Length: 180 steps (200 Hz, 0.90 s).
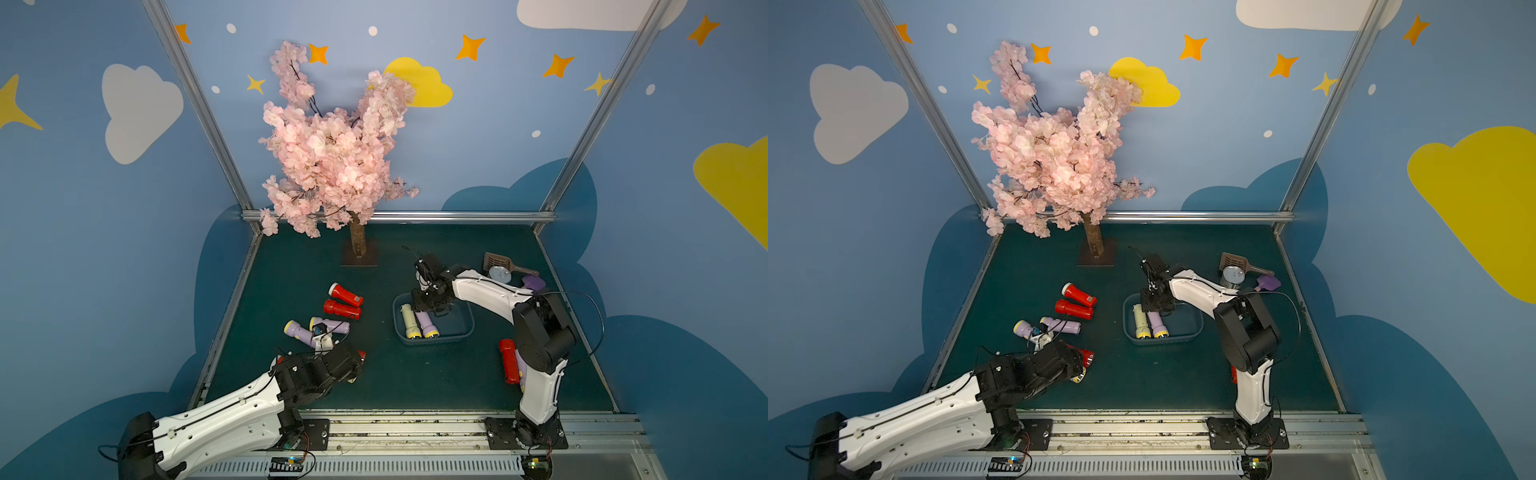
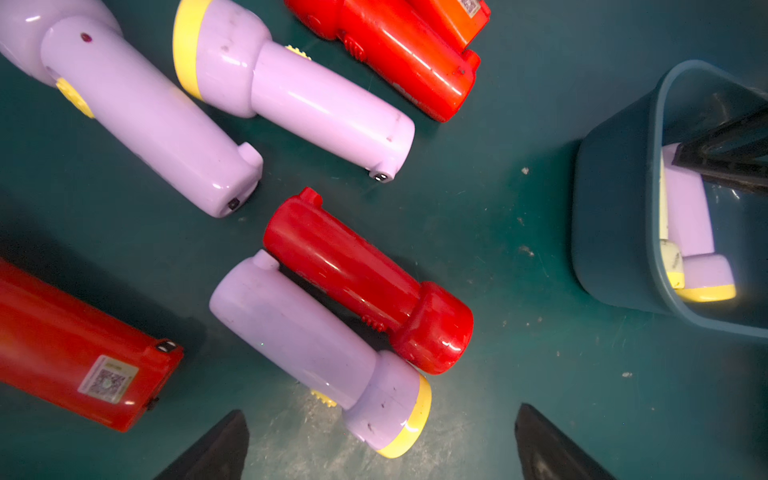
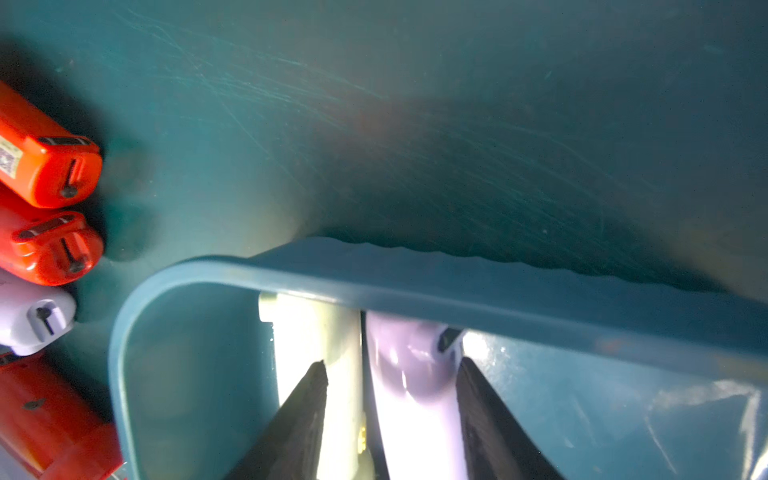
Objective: Put the flashlights into the storage boxes
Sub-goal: Place the flashlight at the storage box.
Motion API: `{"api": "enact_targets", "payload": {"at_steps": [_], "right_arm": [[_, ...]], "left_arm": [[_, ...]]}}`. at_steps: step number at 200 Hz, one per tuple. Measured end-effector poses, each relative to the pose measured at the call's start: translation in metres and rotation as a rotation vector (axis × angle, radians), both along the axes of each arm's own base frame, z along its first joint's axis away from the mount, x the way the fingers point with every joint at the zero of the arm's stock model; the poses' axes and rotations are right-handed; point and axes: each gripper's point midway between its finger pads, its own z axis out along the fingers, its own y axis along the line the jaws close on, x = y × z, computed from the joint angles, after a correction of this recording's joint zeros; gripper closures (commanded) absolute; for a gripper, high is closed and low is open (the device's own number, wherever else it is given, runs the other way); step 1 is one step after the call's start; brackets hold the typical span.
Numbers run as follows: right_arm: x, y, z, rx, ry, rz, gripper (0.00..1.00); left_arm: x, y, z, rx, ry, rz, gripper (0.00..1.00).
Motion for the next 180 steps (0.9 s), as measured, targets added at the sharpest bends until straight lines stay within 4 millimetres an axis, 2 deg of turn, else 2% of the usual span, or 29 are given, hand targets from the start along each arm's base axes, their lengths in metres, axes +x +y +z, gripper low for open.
{"api": "enact_targets", "payload": {"at_steps": [58,77,102,122,134,155,180], "right_arm": [[-0.001,-0.002,0.005,-0.003,-0.011,0.001,0.49],[-0.002,-0.007,0.018,-0.005,-0.038,-0.001,0.48],[-0.003,-0.016,0.049,0.006,-0.107,-0.008,0.45],[-0.005,-0.024,0.075,0.017,-0.171,-0.014,0.44],[-0.007,-0.029,0.085,0.022,-0.199,-0.017,0.44],[-0.010,-0.038,0.093,0.022,-0.222,-0.026,0.44],[-0.015,-0.048,0.086,0.010,-0.208,-0.033,0.44]], "left_arm": [[0.000,0.000,-0.001,-0.002,0.007,0.010,0.01],[-0.001,0.000,-0.004,0.005,0.018,0.019,0.02],[-0.002,0.001,-0.009,0.013,0.039,0.045,0.04],[-0.002,0.001,-0.013,0.008,0.049,0.073,0.07],[-0.002,0.004,-0.017,0.003,0.052,0.098,0.13],[-0.004,0.011,-0.026,-0.008,0.059,0.155,0.20],[-0.006,0.022,-0.033,-0.041,0.058,0.240,0.24]]}}
